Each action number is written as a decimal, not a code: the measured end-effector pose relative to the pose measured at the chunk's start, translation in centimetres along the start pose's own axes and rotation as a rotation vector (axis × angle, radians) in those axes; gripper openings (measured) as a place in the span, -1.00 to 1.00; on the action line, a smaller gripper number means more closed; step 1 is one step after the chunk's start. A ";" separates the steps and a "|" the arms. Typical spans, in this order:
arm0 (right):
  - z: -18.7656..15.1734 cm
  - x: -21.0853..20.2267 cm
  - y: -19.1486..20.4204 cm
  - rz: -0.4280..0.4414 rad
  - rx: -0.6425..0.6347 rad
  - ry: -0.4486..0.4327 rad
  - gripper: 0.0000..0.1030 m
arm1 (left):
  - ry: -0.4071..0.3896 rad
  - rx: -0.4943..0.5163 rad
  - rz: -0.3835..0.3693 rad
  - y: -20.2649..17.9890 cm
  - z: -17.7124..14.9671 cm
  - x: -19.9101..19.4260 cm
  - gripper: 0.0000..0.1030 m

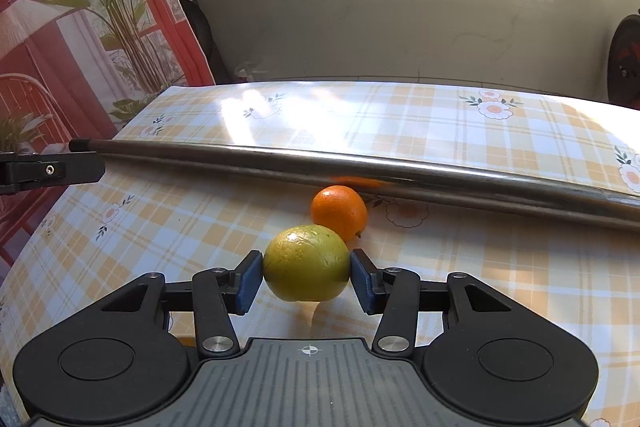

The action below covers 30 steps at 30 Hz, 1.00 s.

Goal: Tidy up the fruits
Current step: 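Grasp the orange with the left tool while the right tool holds the grapefruit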

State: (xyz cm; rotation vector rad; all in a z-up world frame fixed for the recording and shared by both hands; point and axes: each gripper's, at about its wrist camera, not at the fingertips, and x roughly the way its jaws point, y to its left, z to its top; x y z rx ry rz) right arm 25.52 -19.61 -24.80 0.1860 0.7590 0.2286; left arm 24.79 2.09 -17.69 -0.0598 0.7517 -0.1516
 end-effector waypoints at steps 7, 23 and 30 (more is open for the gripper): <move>-2.7 -4.3 -3.2 -0.094 -0.021 -0.166 -0.14 | 0.071 0.033 -0.091 -3.9 0.2 3.5 -0.05; -6.0 -6.5 -7.4 -0.114 0.111 -0.196 -0.14 | 0.243 -0.231 -0.119 -5.5 1.1 12.7 -0.05; -6.5 -7.0 -7.3 -0.101 0.134 -0.195 -0.14 | 0.262 -0.201 -0.118 -6.6 1.0 14.6 -0.05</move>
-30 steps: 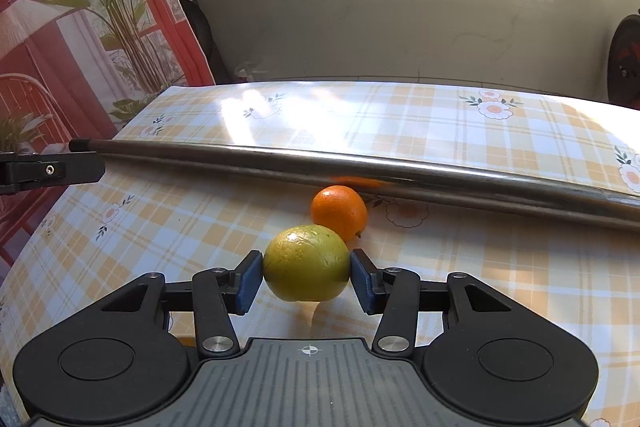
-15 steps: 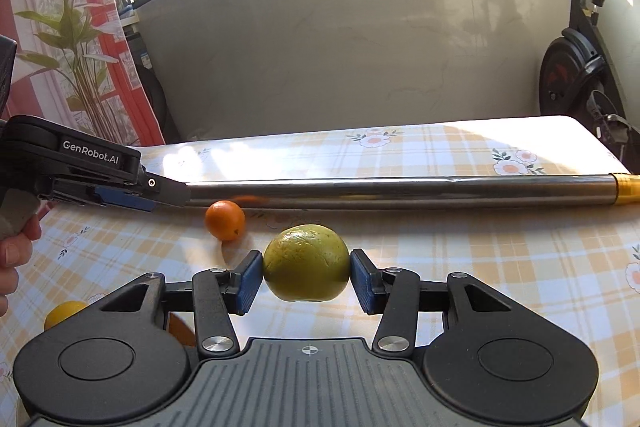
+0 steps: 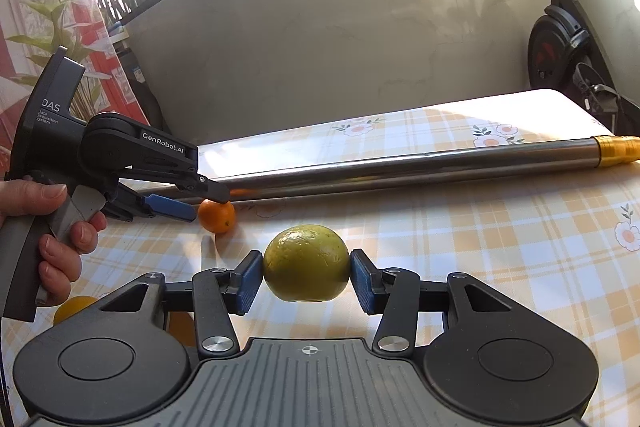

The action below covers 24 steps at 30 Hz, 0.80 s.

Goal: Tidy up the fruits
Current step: 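Grasp the orange with the left tool while the right tool holds the grapefruit, then carry the grapefruit and orange over the white plate with both tools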

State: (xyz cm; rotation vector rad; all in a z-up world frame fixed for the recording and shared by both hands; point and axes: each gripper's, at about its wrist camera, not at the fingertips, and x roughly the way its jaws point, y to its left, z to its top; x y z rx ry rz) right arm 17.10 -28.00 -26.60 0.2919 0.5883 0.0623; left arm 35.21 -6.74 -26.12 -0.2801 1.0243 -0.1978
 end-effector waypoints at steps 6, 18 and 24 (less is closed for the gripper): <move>-0.4 -0.7 -0.4 -0.001 0.035 0.011 -0.14 | -0.020 -0.002 -0.011 -0.2 -1.1 -0.1 -0.22; -1.2 -3.9 1.2 0.028 0.063 -0.018 -0.14 | -0.129 0.124 -0.046 0.1 -5.3 -9.3 -0.22; -2.1 -6.2 2.9 0.032 0.054 -0.008 -0.14 | -0.211 0.126 -0.103 1.0 -7.9 -14.7 -0.22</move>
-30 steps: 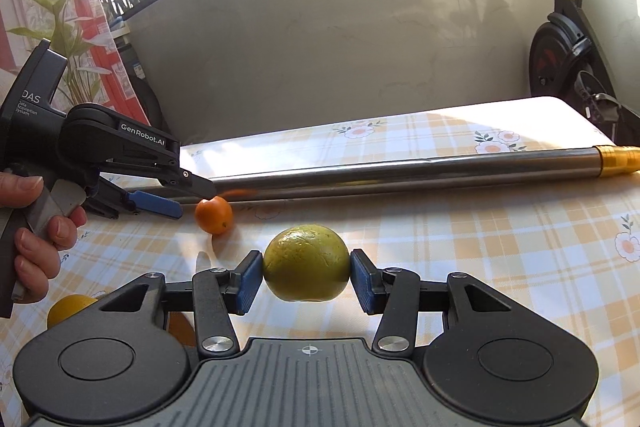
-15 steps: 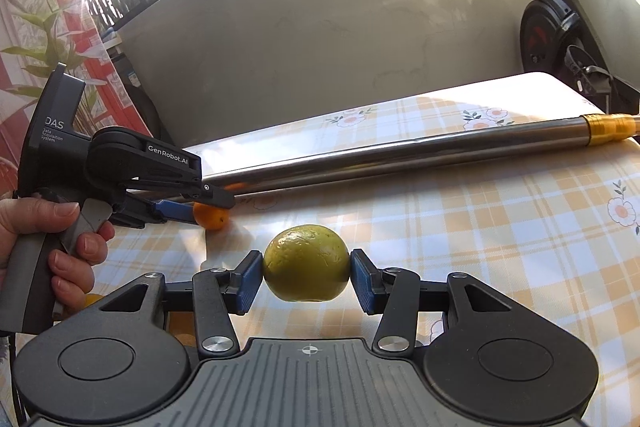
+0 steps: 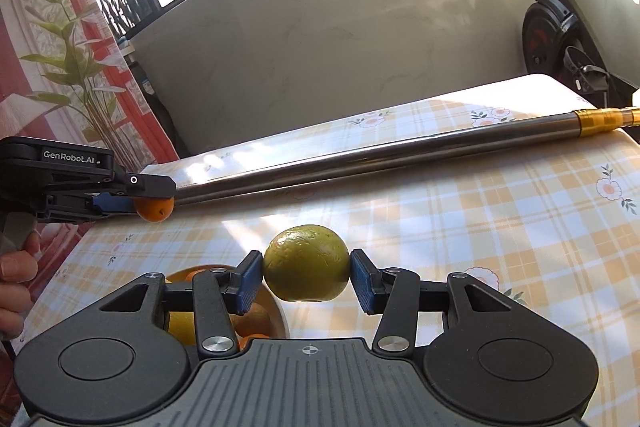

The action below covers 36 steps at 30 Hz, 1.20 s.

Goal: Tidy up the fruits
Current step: 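Carry the grapefruit and orange over the white plate with both tools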

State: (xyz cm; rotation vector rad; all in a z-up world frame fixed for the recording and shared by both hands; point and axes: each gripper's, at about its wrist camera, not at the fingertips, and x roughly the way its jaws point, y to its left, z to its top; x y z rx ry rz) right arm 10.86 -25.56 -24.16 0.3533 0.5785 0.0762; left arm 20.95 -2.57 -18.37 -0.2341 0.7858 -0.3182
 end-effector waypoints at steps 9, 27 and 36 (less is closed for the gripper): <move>-1.3 -2.7 3.5 0.026 -0.054 0.019 -0.14 | -0.015 -0.053 -0.004 1.3 -4.5 -4.8 -0.22; -4.2 -3.9 9.3 0.083 -0.171 0.140 -0.14 | -0.011 -0.015 0.059 2.8 -8.2 -7.3 -0.22; -5.4 -3.4 11.2 0.089 -0.234 0.198 -0.14 | 0.000 -0.033 0.052 3.2 -8.7 -7.2 -0.22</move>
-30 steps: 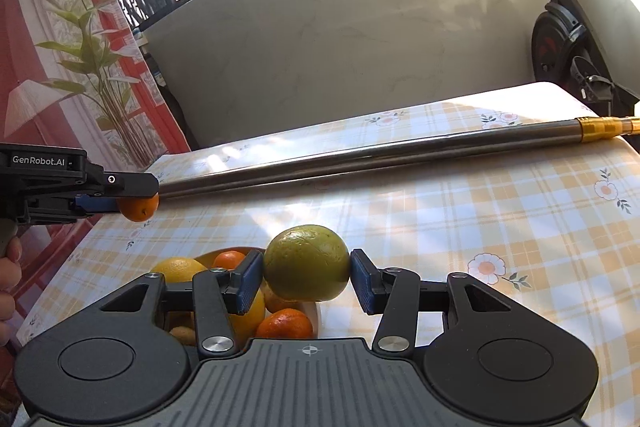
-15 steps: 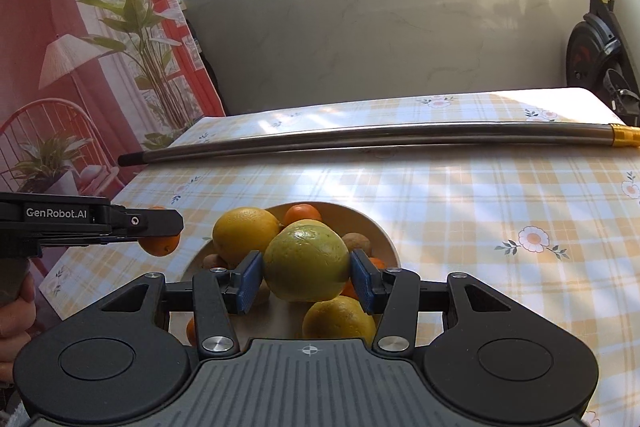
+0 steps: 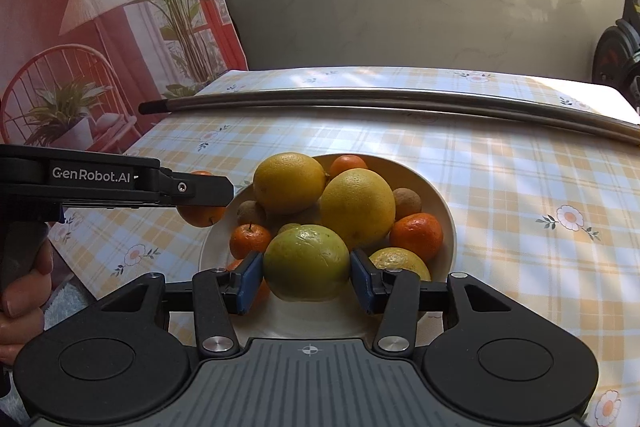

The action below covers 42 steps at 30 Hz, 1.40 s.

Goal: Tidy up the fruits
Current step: 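Carry the grapefruit and orange over the white plate with both tools, then lower the grapefruit and orange onto the plate and open both tools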

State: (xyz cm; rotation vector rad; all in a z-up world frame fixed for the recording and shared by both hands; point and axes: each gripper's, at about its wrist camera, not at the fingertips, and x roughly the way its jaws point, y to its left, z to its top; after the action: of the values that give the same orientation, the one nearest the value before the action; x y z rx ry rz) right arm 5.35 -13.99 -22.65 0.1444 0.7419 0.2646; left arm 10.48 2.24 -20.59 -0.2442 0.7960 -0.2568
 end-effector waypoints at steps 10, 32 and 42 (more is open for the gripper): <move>-0.6 1.4 0.9 0.006 -0.038 0.076 -0.14 | 0.013 -0.010 0.004 0.0 0.0 0.3 -0.22; -0.3 0.2 0.4 0.029 -0.053 0.022 -0.08 | 0.047 -0.008 0.015 -0.1 -0.4 1.1 -0.22; 1.5 -1.9 -2.7 -0.059 0.005 -0.115 -0.08 | 0.064 -0.007 -0.024 -0.5 -0.9 1.7 -0.22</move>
State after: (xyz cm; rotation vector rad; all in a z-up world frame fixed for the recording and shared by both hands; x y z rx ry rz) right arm 5.55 -17.16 -20.90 0.1415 0.6320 0.1969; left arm 10.93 1.07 -22.20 -0.2536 0.8576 -0.2855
